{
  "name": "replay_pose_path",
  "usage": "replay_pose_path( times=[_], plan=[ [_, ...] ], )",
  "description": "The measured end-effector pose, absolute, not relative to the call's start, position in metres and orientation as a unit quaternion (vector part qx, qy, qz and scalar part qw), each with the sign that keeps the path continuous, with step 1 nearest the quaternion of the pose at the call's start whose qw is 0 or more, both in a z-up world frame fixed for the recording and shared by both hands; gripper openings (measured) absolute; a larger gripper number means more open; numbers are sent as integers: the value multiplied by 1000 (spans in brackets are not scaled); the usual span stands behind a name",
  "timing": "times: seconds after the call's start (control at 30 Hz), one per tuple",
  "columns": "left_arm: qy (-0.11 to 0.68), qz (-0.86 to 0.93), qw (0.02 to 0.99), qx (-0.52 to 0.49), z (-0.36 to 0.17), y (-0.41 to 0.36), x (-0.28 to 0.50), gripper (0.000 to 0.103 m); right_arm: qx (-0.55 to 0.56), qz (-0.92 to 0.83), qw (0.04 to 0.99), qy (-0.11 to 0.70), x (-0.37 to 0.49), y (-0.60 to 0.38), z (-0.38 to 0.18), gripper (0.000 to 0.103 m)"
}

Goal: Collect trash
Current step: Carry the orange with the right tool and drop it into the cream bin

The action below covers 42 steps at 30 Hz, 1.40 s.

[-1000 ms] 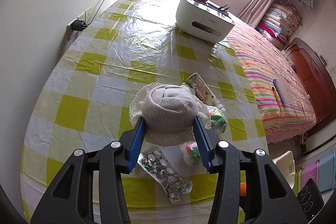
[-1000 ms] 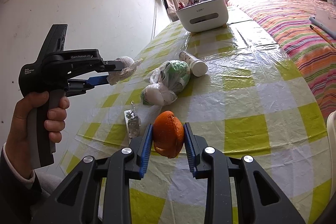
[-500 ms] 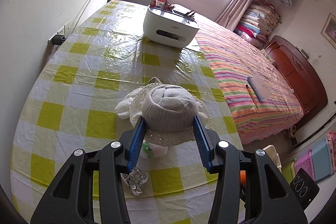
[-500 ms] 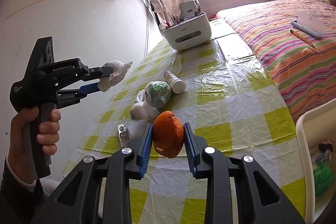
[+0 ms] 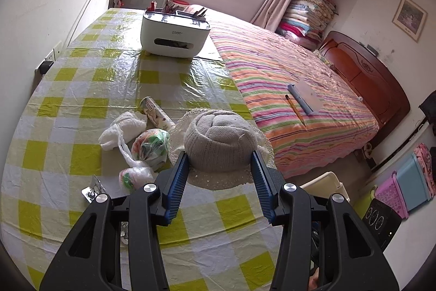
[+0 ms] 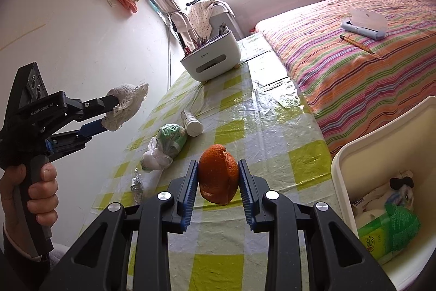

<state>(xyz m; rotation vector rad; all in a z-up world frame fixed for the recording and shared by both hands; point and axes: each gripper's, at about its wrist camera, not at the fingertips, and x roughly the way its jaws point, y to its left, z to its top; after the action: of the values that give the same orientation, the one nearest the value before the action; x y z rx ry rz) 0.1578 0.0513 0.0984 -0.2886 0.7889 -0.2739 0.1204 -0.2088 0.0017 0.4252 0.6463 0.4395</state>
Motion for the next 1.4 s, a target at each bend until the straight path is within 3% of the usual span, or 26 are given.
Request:
replay_pose_path(
  times=[1.4],
  plan=[
    [413,-220,881,-62,67,-56,126,46,283,51,925,248,80,-354,-11,29]
  ],
)
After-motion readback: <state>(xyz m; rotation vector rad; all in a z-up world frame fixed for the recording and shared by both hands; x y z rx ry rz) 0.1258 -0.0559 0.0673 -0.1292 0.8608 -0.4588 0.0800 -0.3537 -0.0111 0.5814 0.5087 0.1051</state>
